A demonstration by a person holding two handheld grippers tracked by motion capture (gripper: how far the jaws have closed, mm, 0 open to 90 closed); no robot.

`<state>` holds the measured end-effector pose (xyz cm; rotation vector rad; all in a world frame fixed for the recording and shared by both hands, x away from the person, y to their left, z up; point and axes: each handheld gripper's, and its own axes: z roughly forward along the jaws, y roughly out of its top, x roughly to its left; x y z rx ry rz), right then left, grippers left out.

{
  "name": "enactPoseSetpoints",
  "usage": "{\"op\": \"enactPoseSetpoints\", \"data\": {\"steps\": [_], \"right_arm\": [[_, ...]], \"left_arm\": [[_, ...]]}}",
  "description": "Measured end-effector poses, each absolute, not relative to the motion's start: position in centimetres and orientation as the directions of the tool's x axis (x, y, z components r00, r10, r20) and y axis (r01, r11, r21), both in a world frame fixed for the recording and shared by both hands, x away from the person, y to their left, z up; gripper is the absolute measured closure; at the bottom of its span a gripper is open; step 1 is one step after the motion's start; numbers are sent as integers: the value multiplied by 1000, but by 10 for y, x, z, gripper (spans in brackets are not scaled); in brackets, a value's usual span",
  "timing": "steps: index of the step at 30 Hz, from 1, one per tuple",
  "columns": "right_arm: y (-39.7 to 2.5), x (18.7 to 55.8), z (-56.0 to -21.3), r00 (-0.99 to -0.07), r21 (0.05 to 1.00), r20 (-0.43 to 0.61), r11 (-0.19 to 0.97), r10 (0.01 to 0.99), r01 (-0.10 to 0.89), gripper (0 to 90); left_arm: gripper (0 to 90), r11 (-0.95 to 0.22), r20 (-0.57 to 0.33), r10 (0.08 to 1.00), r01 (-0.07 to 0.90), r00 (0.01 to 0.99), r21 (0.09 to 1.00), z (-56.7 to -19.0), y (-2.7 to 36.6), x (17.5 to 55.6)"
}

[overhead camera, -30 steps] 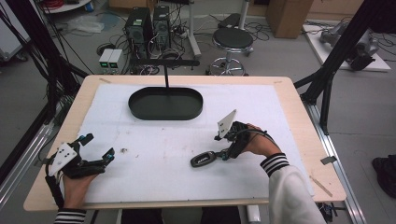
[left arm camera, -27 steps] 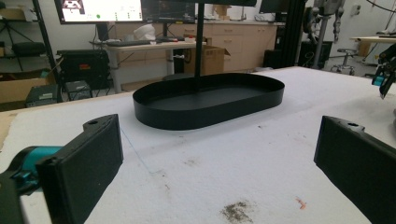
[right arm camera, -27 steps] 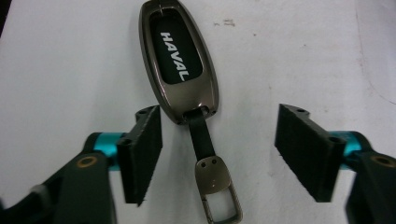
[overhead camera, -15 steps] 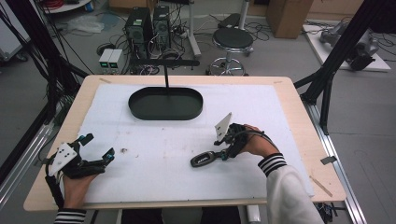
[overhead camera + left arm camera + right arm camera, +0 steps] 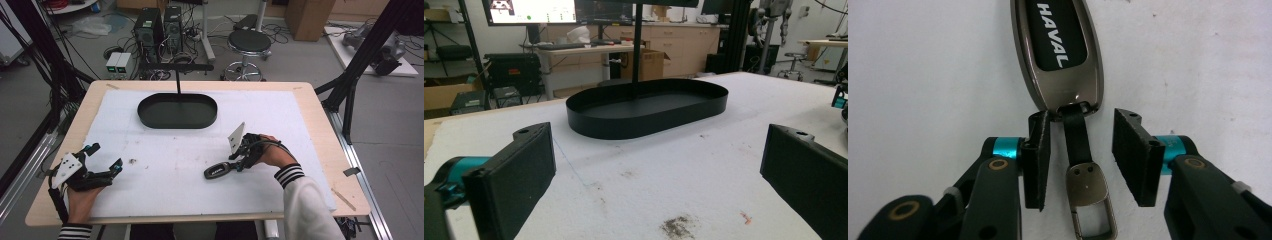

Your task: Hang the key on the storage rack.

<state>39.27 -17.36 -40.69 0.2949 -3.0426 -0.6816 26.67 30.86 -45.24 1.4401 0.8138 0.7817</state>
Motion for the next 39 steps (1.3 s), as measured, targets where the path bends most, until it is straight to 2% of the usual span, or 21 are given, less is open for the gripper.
{"op": "enactPoseSetpoints", "data": {"steps": [5, 13, 19, 28, 39], "right_arm": [[-174, 393, -407, -981, 420, -29, 888, -192, -187, 650], [-175, 394, -407, -979, 415, -26, 889, -201, -194, 659], [-174, 392, -410, -977, 367, -34, 906, -213, -210, 685], [-170, 390, -410, -969, 351, -60, 903, -242, -247, 806], [-172, 390, -408, -971, 367, -46, 900, -236, -236, 829]], "left_arm": [[17, -8, -7, 853, 26, 522, 1000, -452, 309, 267], [17, -7, -7, 852, 26, 523, 1000, -452, 309, 267], [17, -8, -7, 852, 26, 523, 1000, -452, 309, 267], [17, -6, -8, 852, 26, 524, 1000, -452, 309, 267], [17, -1, -12, 850, 25, 527, 1000, -453, 309, 267]]}}
